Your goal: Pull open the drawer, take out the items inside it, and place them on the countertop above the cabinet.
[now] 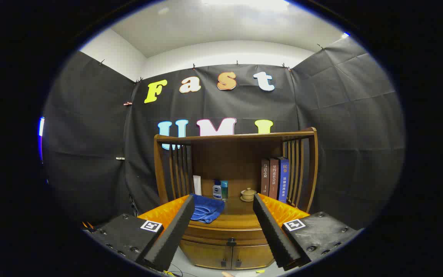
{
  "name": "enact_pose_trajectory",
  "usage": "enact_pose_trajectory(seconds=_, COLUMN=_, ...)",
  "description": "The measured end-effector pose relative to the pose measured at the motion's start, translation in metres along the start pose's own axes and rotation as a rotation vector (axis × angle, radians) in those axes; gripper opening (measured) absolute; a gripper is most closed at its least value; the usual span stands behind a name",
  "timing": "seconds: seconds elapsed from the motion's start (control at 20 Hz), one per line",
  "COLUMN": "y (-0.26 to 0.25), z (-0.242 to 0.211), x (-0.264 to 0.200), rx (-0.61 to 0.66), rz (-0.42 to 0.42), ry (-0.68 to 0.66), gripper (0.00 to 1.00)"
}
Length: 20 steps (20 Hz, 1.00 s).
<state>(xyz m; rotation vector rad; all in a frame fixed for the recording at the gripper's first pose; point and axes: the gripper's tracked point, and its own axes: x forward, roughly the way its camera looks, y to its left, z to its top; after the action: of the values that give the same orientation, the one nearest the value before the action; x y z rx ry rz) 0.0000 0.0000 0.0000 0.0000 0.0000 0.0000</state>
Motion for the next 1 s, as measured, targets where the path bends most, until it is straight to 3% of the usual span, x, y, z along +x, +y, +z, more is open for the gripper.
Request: enact_pose_trajectory(seconds=1.0, y=0.009, z=0.013, x=0.001, rx=-0.012, rz=-0.005, ry=-0.026, gripper=0.99)
